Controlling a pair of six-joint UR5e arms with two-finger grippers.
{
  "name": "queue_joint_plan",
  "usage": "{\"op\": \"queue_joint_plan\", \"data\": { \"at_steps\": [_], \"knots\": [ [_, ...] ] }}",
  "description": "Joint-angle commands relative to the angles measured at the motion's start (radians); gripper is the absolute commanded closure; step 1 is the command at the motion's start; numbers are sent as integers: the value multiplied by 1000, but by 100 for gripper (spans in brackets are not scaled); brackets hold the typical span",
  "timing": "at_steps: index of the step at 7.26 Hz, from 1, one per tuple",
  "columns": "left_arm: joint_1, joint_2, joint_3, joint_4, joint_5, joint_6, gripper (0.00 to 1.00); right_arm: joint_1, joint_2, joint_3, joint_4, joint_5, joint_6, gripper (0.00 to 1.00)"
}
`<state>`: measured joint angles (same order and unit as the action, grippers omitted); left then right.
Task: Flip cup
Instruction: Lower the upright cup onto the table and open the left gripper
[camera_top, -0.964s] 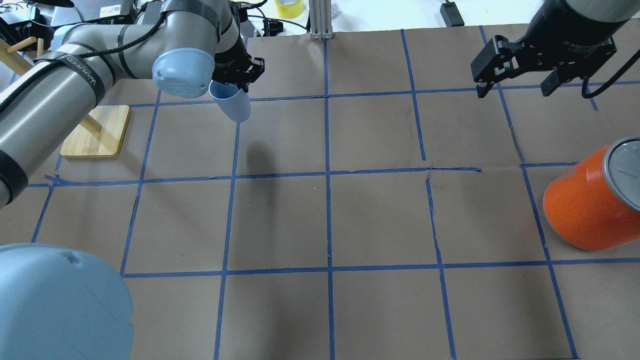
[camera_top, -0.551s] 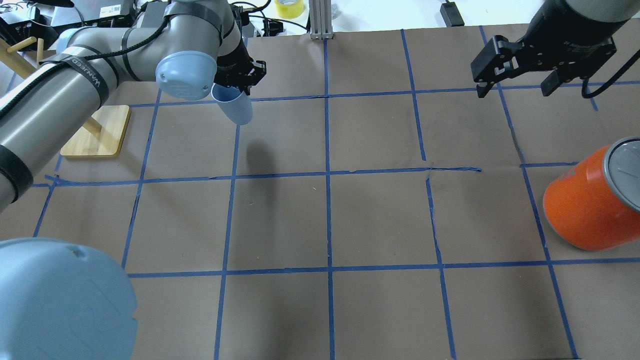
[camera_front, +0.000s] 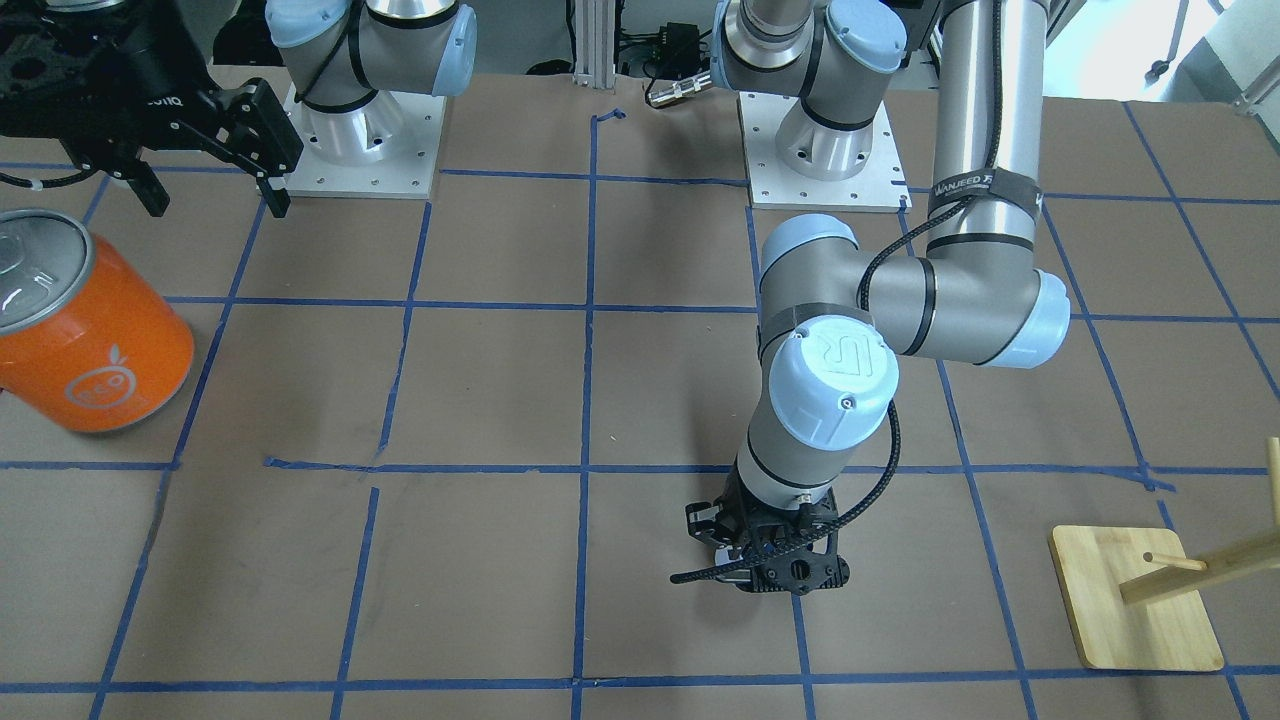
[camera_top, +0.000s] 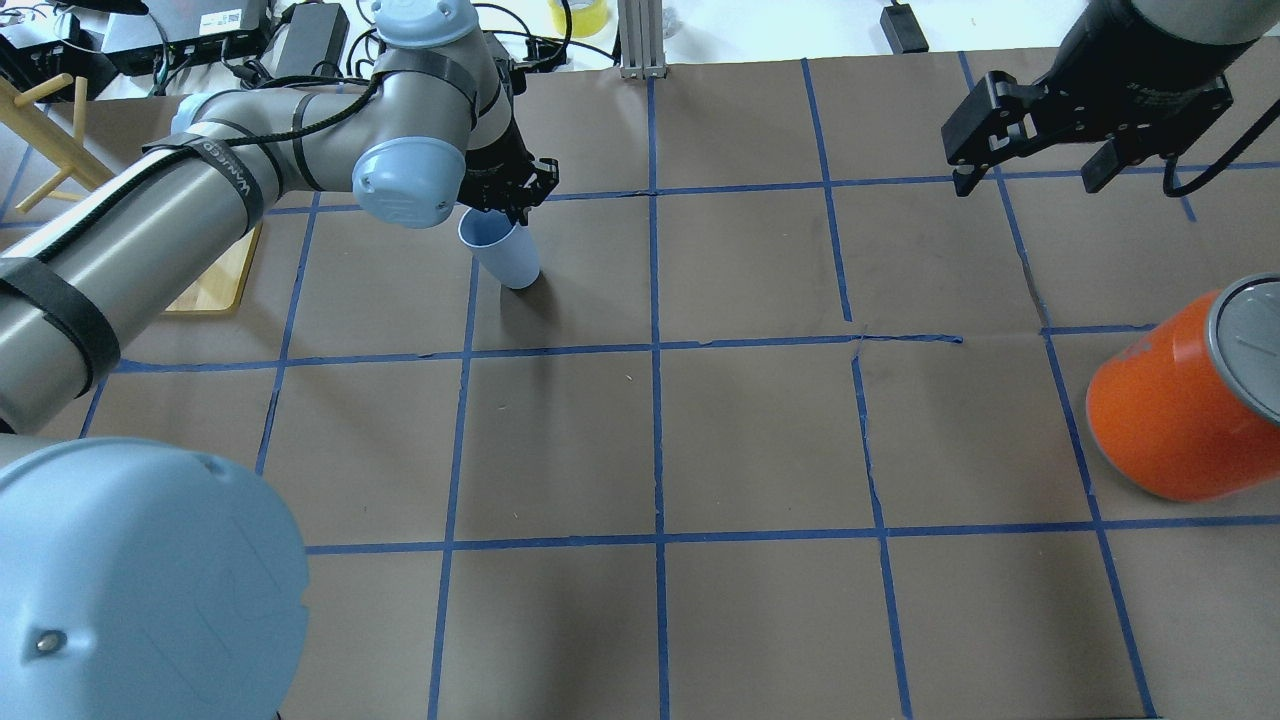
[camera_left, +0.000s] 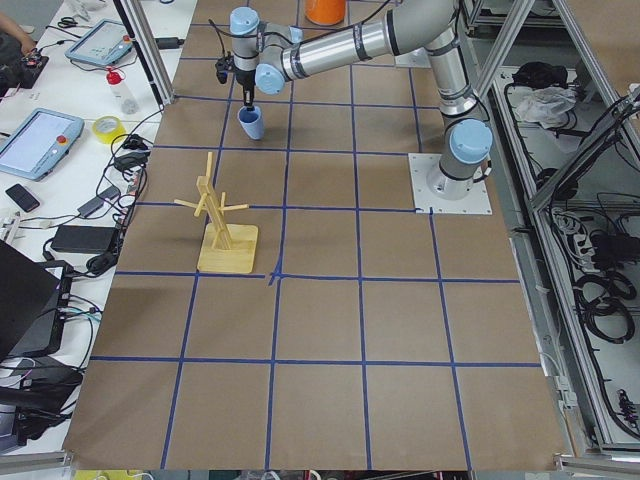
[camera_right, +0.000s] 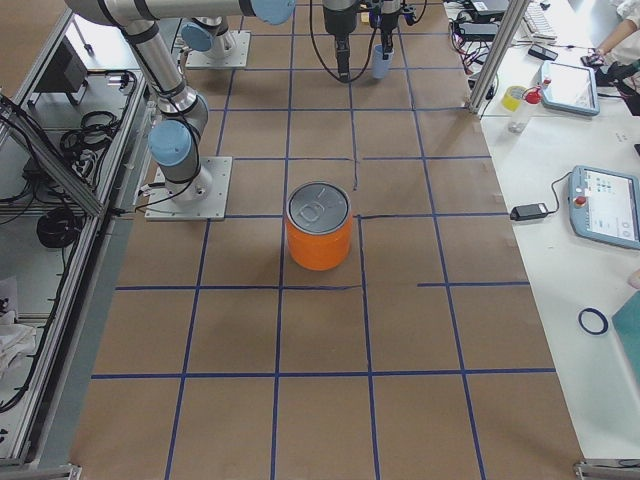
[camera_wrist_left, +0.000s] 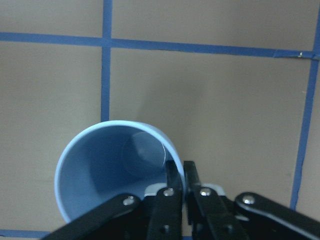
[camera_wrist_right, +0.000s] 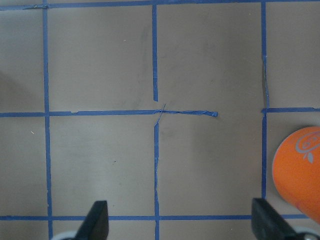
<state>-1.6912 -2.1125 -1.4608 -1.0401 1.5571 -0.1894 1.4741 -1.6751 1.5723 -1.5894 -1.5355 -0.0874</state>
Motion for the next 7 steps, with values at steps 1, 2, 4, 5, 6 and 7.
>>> {"op": "queue_joint_plan", "data": {
  "at_steps": [1,2,4,5,6,7],
  "knots": [
    [-4,-6,-1,2,-2,-4,25,0,0,0,0,0,0,0],
    [-13,0,2,-1,-3,-5,6,0,0,0,0,0,0,0],
    [-50,52,13,-17,3,-5,0,0,2,0,0,0,0,0],
    [-53,81,26,-65,3,-5,0,0,2,0,0,0,0,0],
    [-45,123,65,-166,4,-1,0,0,2,0,0,0,0,0],
    [-35,169,106,-273,8,-1,0,0,2,0,0,0,0,0]
  ]
}}
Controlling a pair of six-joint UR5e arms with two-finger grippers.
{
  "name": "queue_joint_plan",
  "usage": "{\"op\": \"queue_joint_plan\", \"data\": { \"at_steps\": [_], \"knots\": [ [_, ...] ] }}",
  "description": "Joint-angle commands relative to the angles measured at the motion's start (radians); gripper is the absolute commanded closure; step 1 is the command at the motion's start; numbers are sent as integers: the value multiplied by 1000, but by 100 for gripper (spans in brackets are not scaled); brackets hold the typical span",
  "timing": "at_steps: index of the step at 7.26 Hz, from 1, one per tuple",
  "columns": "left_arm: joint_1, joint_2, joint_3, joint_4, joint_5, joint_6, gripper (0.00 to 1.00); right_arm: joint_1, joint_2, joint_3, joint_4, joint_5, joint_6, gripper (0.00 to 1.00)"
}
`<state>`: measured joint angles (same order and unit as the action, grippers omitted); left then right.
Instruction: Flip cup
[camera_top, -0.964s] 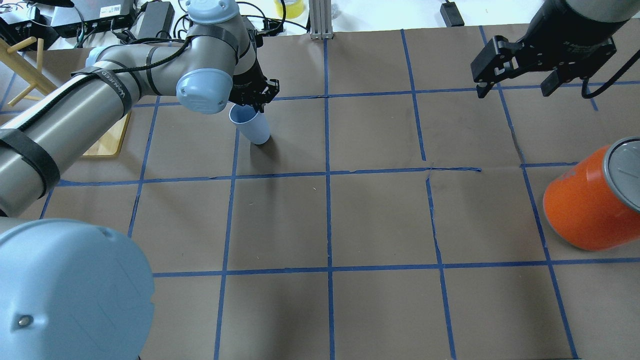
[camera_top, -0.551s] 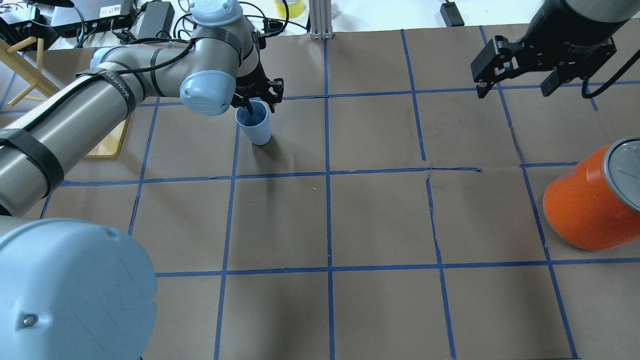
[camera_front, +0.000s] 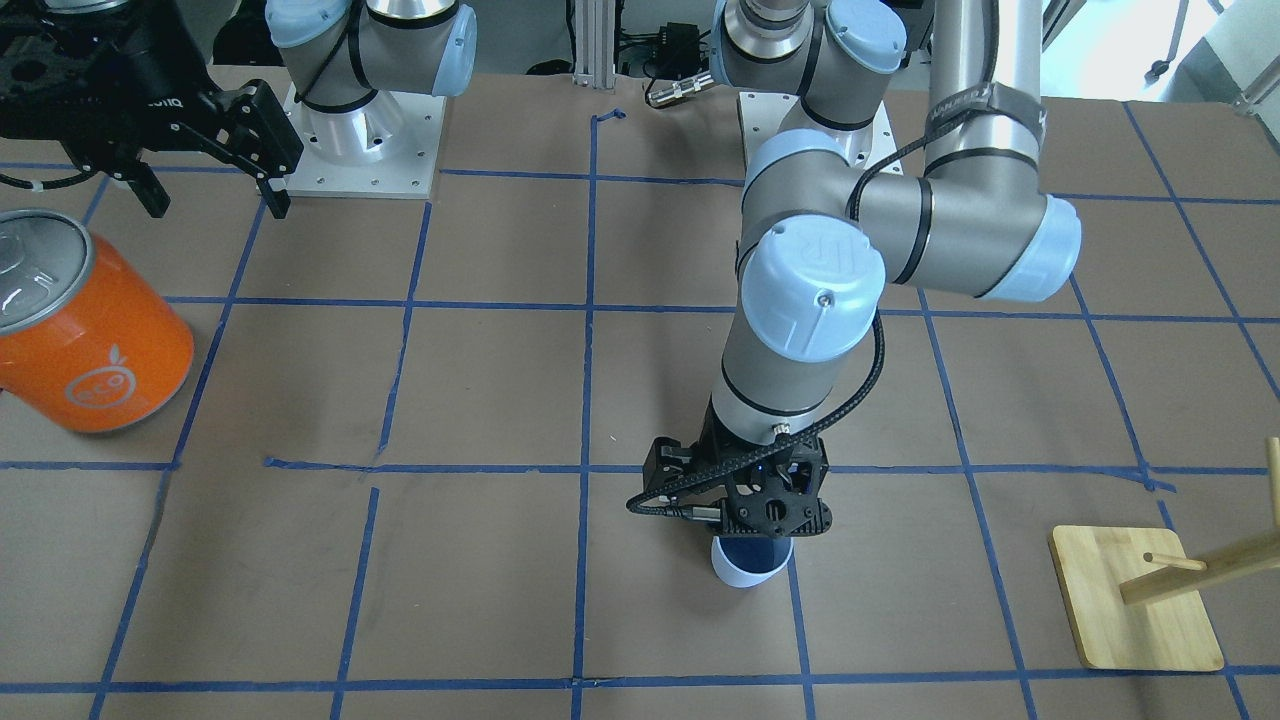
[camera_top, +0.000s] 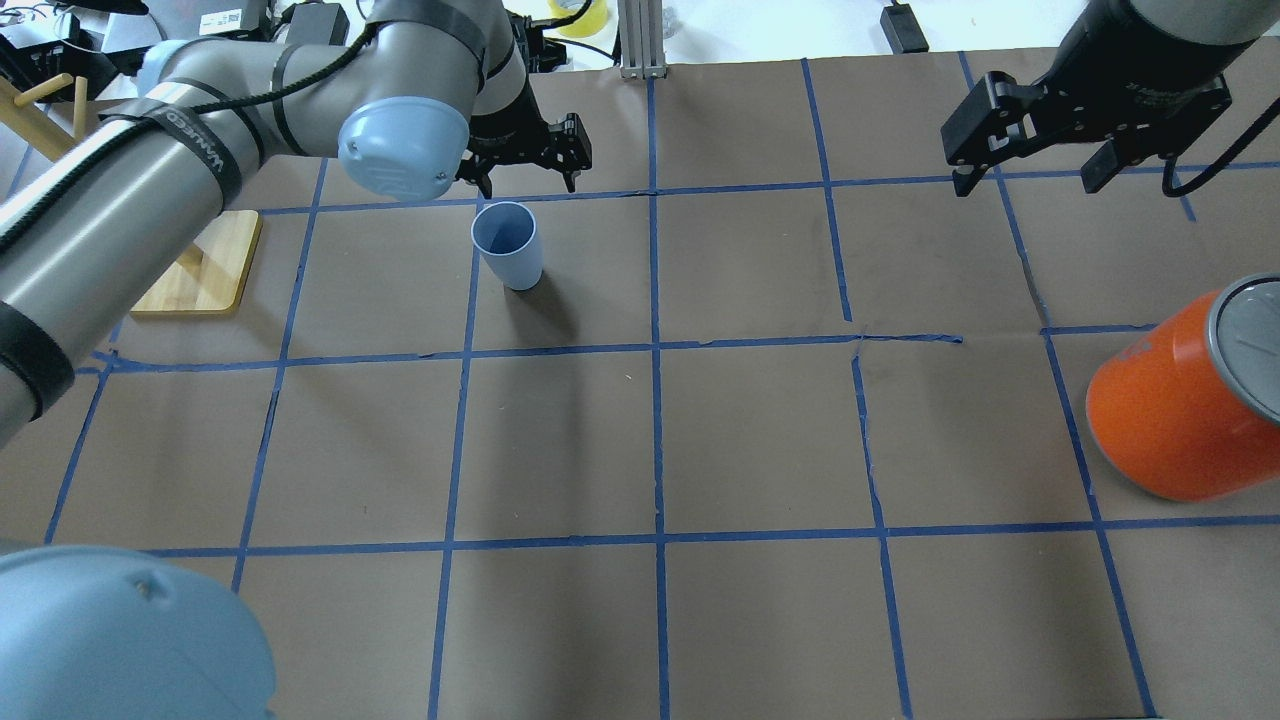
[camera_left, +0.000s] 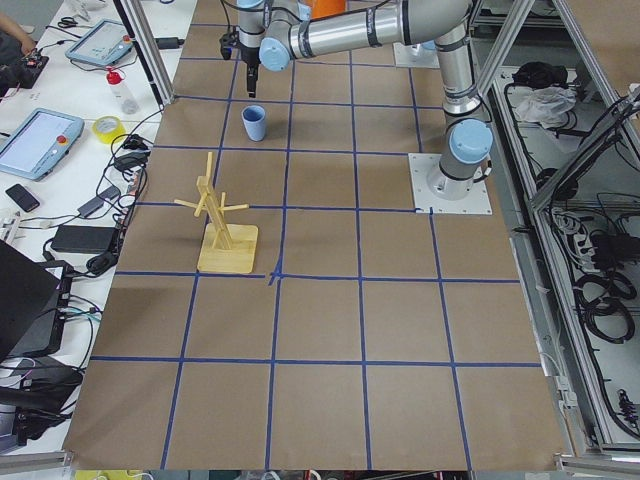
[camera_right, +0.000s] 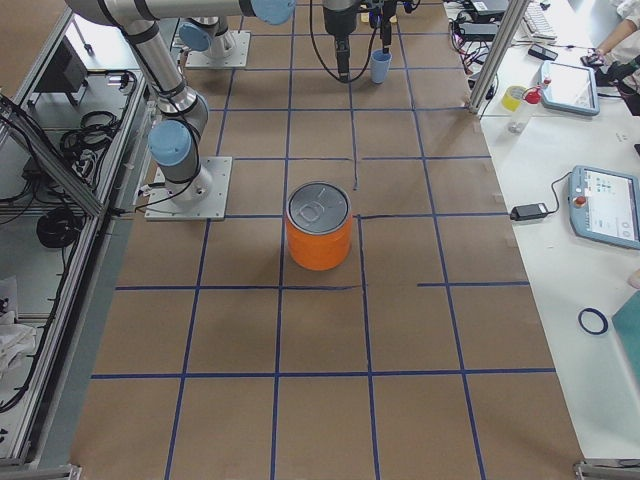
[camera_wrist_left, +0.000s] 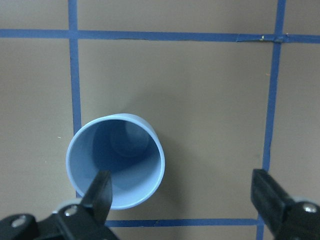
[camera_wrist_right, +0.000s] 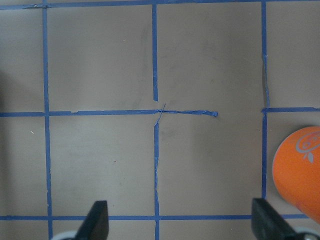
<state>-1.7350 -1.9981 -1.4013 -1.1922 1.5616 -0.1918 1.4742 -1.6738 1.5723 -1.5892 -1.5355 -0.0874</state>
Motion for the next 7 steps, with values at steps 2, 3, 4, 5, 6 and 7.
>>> {"op": "queue_joint_plan", "data": {
  "at_steps": [2,3,4,5,6,7],
  "knots": [
    [113,143,50,-170,5,163,0,0,0,0,-2,0,0,0],
    [171,171,45,-217,0,181,0,0,0,0,0,0,0,0],
    [181,185,30,-234,-2,181,0,0,0,0,0,0,0,0],
    [190,193,16,-233,-8,183,0,0,2,0,-2,-2,0,0],
    [190,200,13,-234,-8,183,0,0,0,0,0,-2,0,0],
    [189,208,11,-234,-3,181,0,0,0,0,0,-2,0,0]
  ]
}}
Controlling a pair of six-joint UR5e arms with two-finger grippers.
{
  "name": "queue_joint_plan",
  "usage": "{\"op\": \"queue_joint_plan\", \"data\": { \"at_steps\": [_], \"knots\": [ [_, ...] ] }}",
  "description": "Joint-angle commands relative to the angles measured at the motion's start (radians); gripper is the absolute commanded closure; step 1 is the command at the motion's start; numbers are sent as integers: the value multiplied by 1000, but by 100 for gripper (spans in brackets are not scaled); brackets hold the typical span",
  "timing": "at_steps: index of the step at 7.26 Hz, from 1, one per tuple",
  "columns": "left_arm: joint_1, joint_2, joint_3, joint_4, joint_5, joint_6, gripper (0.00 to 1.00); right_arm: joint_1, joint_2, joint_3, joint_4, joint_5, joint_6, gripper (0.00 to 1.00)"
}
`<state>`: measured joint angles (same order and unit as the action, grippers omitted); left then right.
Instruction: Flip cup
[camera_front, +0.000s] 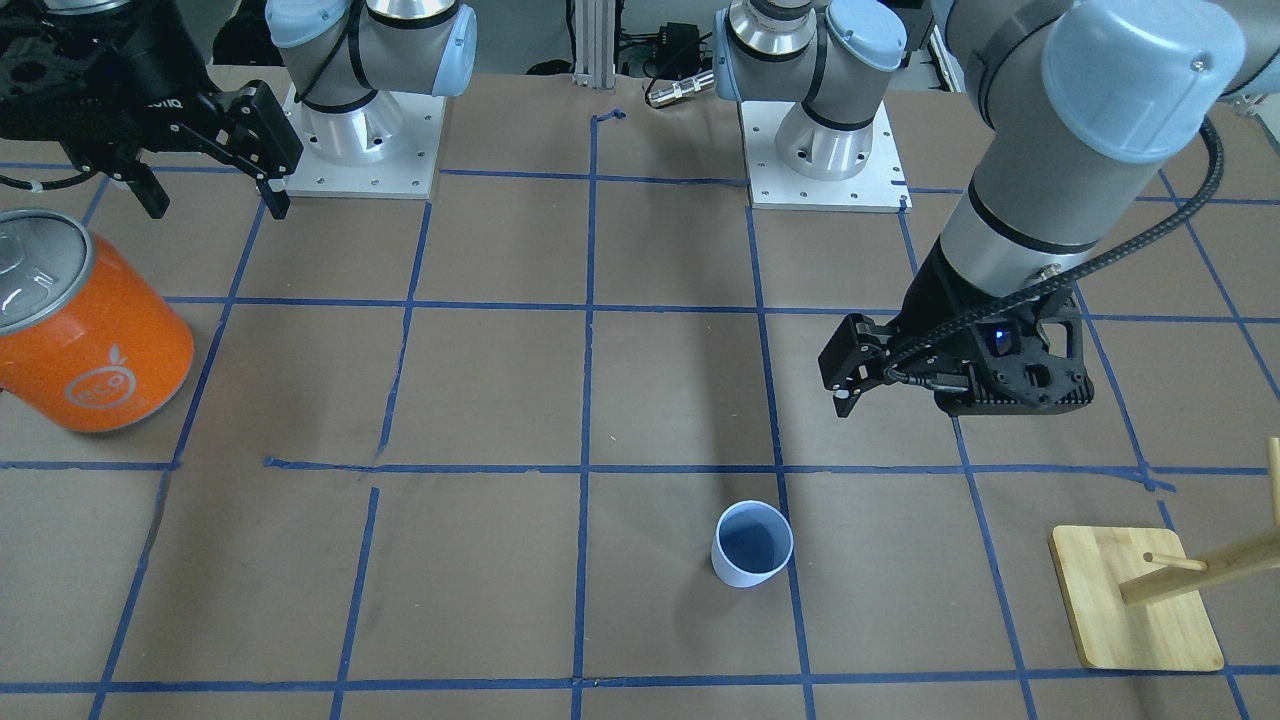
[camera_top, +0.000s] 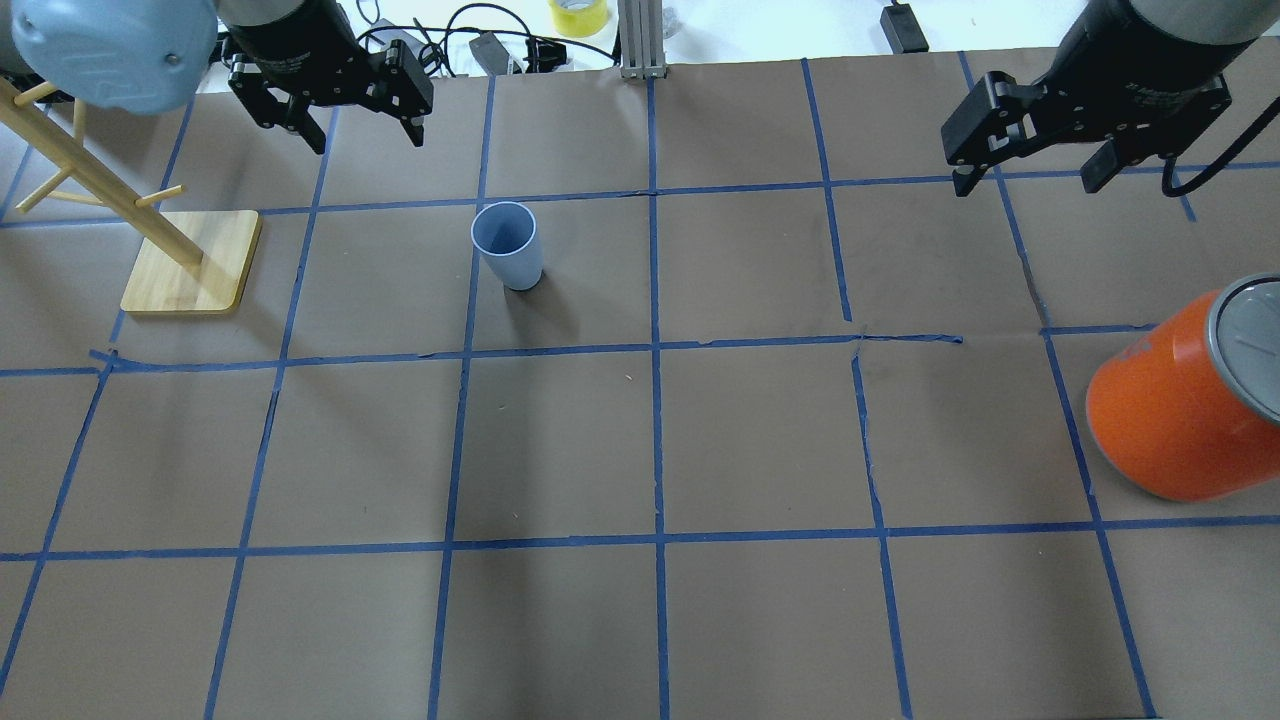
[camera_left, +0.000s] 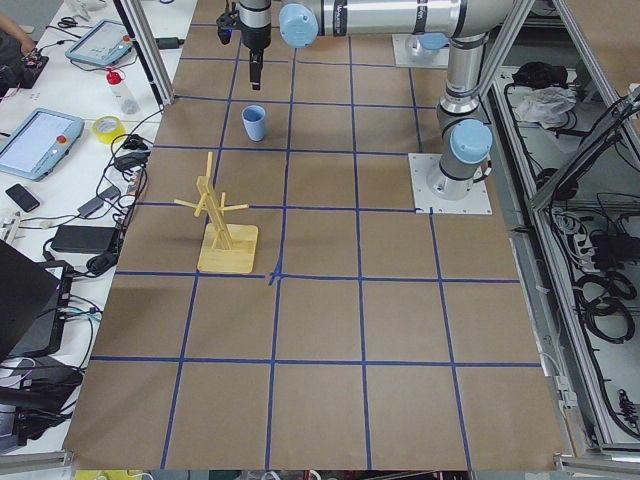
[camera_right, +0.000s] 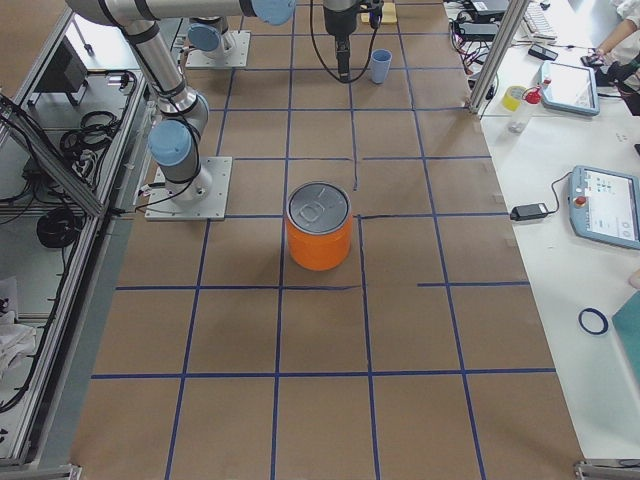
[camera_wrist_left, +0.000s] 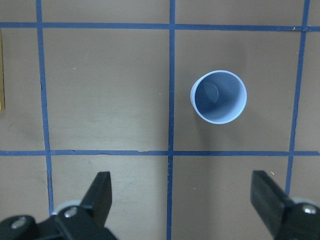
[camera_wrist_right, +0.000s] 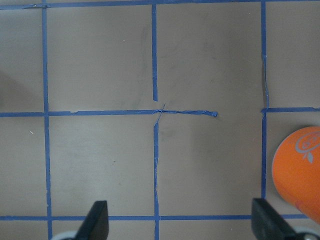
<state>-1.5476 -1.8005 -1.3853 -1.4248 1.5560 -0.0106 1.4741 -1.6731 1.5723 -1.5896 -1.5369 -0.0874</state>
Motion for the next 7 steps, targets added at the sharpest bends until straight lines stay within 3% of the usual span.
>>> {"op": "queue_joint_plan", "data": {
  "at_steps": [1,4,6,7],
  "knots": [
    [0,18,-7,-3,4,1,0,0,1,0,0,0,0,0],
    [23,114,-59,-92,16,44,0,0,0,0,-1,0,-2,0],
    [70,154,-162,-37,12,86,0,0,0,0,-1,0,-2,0],
    [73,170,-165,-37,13,86,0,0,0,0,-1,0,-2,0]
  ]
}}
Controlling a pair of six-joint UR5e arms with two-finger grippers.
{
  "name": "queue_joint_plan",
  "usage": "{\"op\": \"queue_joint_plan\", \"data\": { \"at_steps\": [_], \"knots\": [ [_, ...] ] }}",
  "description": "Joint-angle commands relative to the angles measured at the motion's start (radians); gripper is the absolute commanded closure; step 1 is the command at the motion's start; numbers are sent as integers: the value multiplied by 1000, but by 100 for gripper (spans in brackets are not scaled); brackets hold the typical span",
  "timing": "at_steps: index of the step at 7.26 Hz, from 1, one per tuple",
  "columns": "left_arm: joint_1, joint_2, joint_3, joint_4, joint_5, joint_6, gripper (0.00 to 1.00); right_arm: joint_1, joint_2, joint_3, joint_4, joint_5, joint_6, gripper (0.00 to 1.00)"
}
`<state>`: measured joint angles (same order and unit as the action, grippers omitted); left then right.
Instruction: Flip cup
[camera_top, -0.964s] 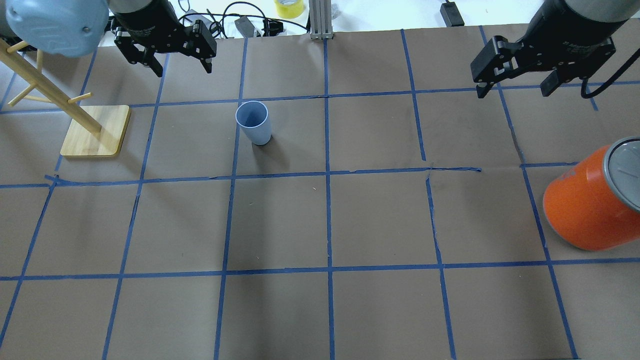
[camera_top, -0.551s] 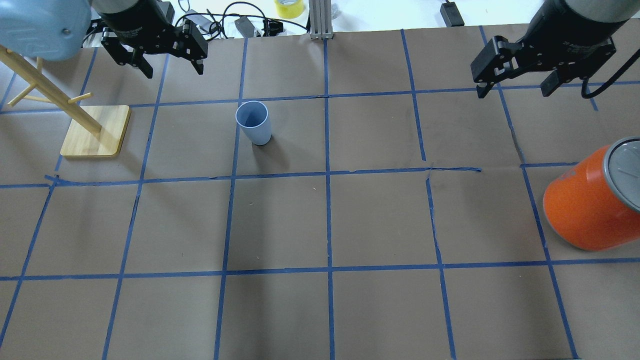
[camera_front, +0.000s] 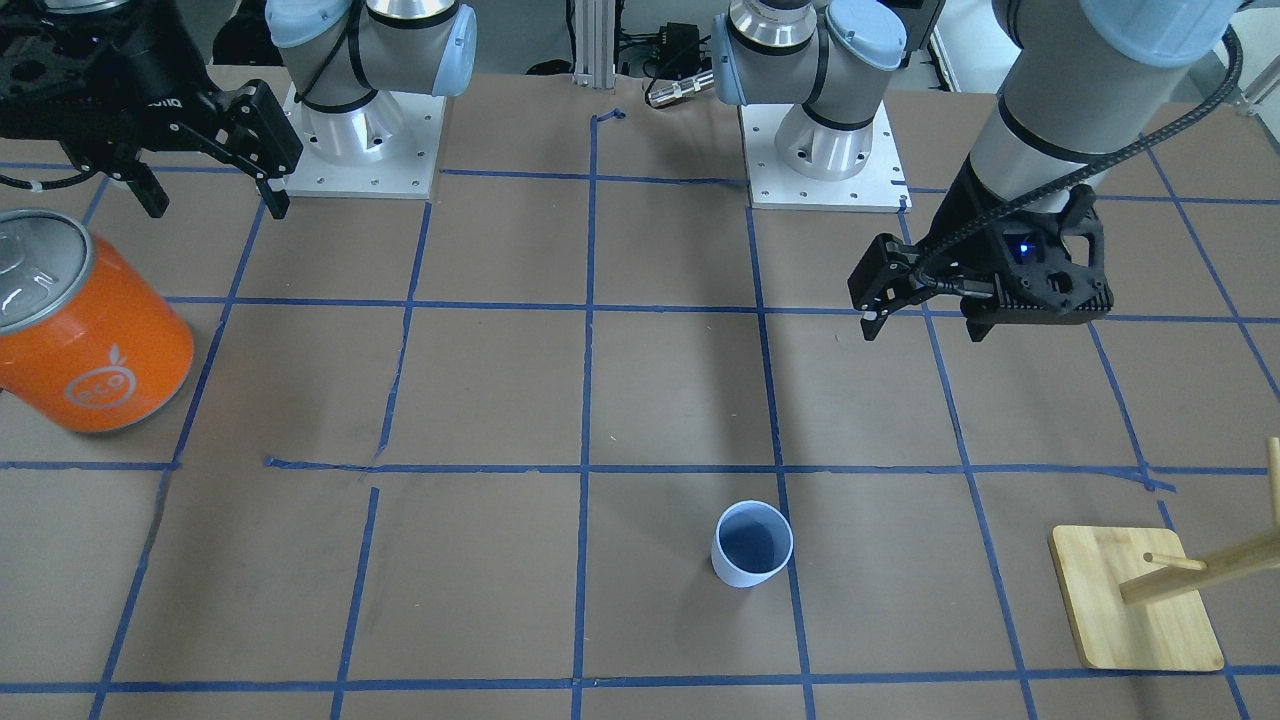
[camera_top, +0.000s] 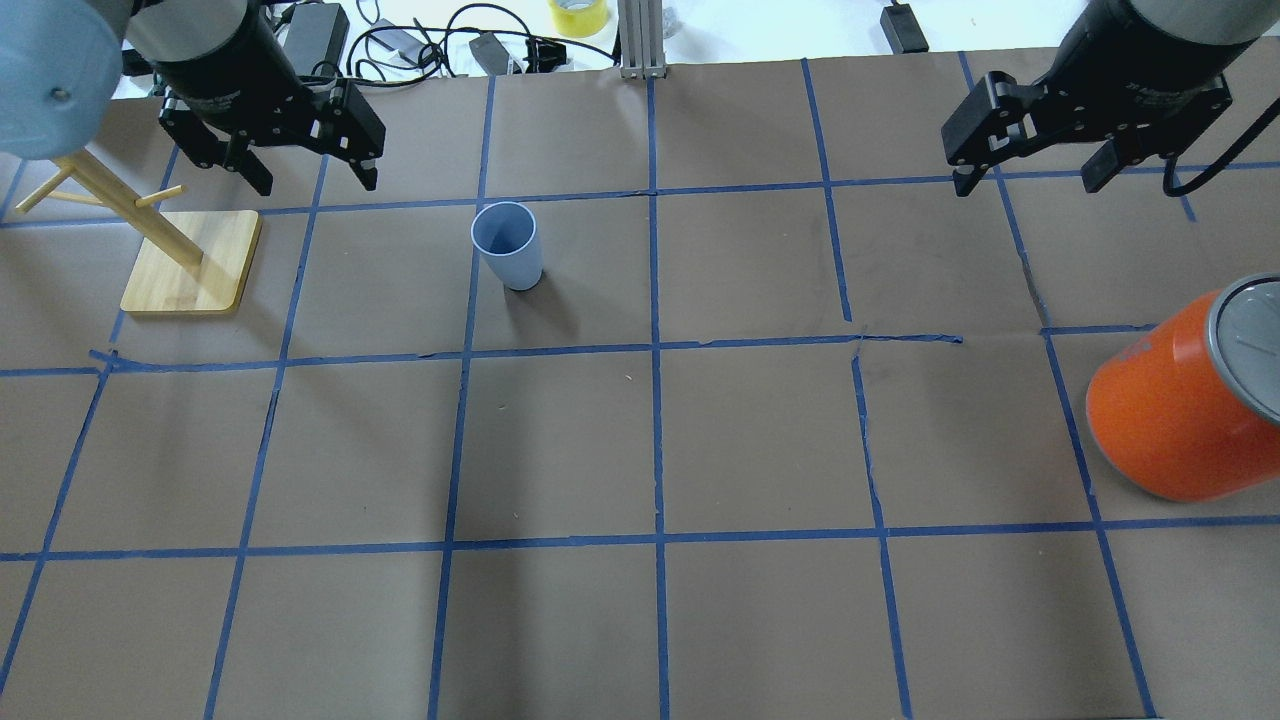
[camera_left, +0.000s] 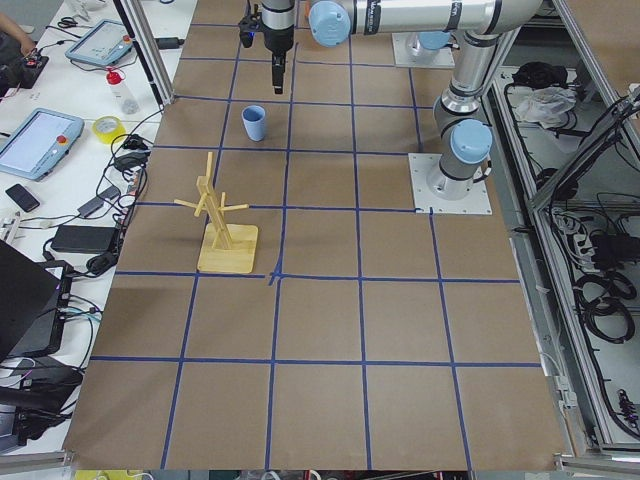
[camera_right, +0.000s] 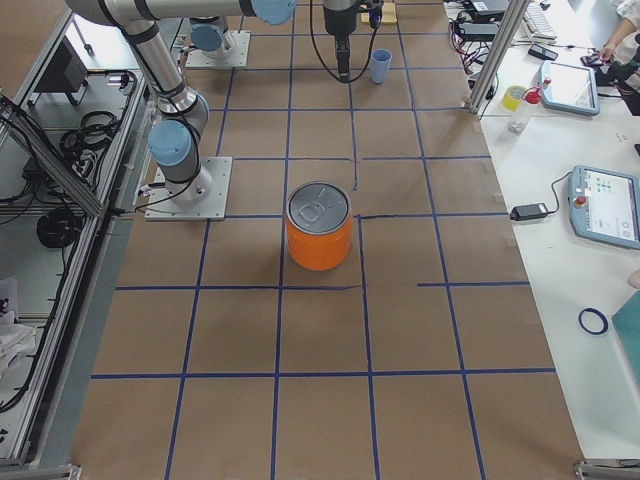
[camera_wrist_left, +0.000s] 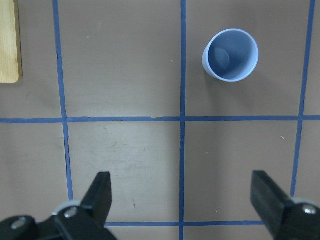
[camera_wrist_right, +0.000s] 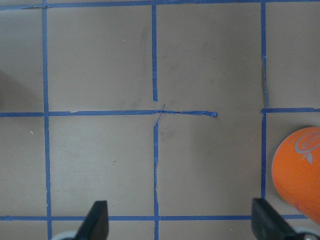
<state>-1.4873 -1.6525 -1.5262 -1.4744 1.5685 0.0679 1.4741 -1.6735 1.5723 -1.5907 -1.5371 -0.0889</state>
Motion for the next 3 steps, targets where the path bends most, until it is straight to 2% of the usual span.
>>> {"op": "queue_joint_plan", "data": {
  "at_steps": [1,3],
  "knots": [
    [15,31,-29,11,-4,7,0,0,0,0,0,0,0,0],
    [16,42,-28,12,-4,4,0,0,0,0,0,0,1,0]
  ]
}}
